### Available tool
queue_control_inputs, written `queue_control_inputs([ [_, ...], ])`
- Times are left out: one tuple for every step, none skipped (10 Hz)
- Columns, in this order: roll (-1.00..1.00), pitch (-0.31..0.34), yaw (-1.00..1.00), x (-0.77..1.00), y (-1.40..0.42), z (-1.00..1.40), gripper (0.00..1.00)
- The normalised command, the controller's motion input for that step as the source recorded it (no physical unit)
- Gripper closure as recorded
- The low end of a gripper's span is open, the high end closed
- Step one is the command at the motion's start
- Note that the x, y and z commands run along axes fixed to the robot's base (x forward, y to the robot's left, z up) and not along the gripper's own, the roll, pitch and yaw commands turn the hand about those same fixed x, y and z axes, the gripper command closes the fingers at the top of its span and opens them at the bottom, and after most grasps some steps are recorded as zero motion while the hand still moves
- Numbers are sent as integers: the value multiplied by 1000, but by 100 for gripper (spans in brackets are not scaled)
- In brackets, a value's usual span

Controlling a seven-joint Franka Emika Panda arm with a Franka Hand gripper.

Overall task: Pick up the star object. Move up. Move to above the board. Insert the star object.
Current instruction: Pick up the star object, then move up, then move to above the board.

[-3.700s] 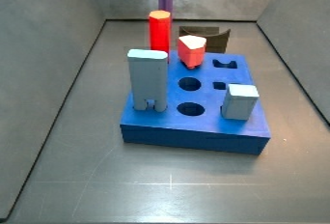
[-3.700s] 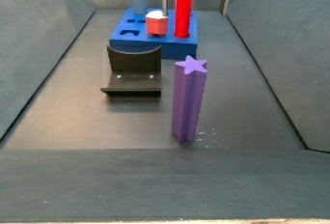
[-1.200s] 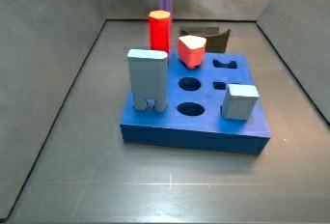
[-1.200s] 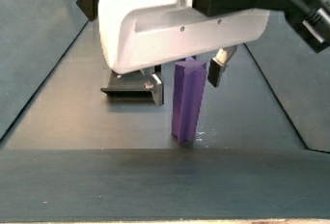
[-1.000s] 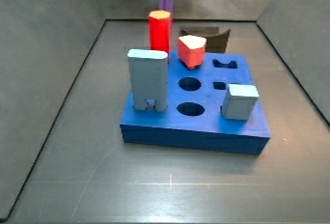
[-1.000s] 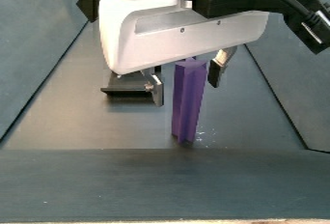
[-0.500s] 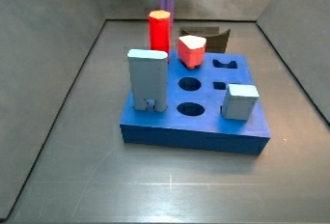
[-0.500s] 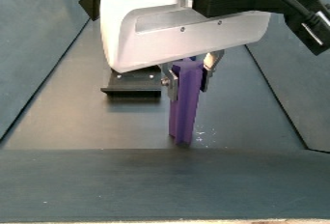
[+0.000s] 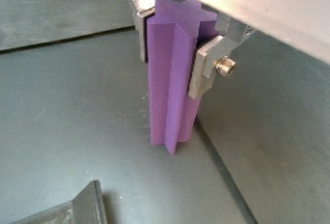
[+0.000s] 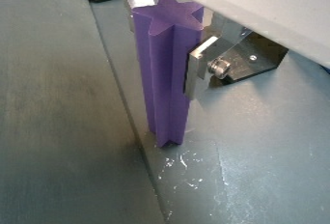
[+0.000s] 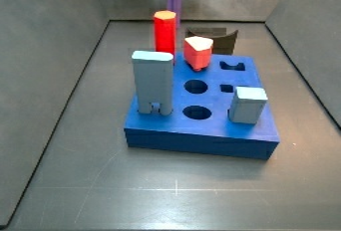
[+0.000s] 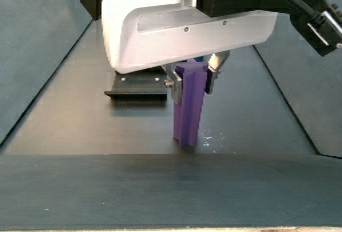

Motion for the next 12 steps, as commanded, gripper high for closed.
queue_control_inputs([
  [0, 0, 0, 0, 0, 0, 100],
  [0, 0, 0, 0, 0, 833, 100],
  [-7, 6, 58, -17, -23, 823, 100],
  [6, 23, 53, -39, -23, 727, 100],
  [39, 40, 40, -29, -16, 574, 100],
  [51, 52, 34, -27, -14, 494, 100],
  [80, 71, 27, -20, -9, 295, 100],
  [90, 80, 26, -18, -6, 216, 100],
  [-157, 123, 259, -292, -155, 1000, 100],
  [-138, 114, 242, -296, -154, 1000, 100],
  [-81, 68, 181, -270, -133, 1000, 100],
  [-26, 47, 127, -239, -115, 1000, 100],
])
